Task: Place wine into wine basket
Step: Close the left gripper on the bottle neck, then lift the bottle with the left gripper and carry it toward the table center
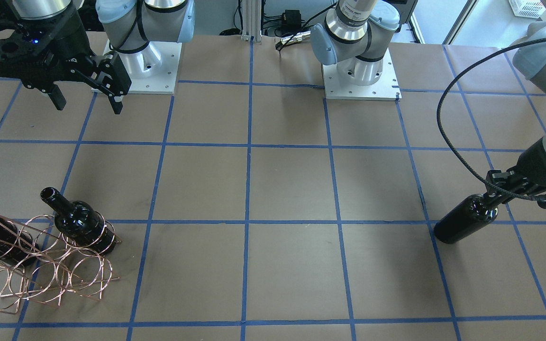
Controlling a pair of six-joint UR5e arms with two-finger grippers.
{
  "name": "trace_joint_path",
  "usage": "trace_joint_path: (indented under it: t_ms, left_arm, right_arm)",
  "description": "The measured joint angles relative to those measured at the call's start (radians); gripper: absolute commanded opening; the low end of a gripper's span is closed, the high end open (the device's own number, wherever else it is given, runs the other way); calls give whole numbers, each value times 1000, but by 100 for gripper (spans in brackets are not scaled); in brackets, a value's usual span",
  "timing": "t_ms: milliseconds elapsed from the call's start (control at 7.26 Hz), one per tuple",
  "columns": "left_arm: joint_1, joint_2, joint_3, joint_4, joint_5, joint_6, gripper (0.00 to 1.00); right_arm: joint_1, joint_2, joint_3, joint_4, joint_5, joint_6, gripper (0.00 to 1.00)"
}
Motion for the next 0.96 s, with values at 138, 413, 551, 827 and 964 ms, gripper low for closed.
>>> trace_joint_path:
  t_ms: [138, 413, 551, 827, 964]
  left_arm:
    - [-17, 21, 2, -26, -1, -9, 0]
    - [-95, 98, -6, -129, -35, -105, 0]
    - [-151, 142, -20, -176, -68, -181, 0]
    - [-319, 231, -79, -223, -97, -337, 0]
    - [-427, 258, -106, -226, -99, -441, 0]
  right_arm:
    - [0, 0, 0, 0, -3, -2, 100]
    - [0, 0, 1, -4, -4, -8, 100]
    - [0, 1, 1, -5, -4, -8, 100]
    - [0, 2, 1, -7, -5, -5, 100]
    - [0, 3, 1, -6, -6, -4, 100]
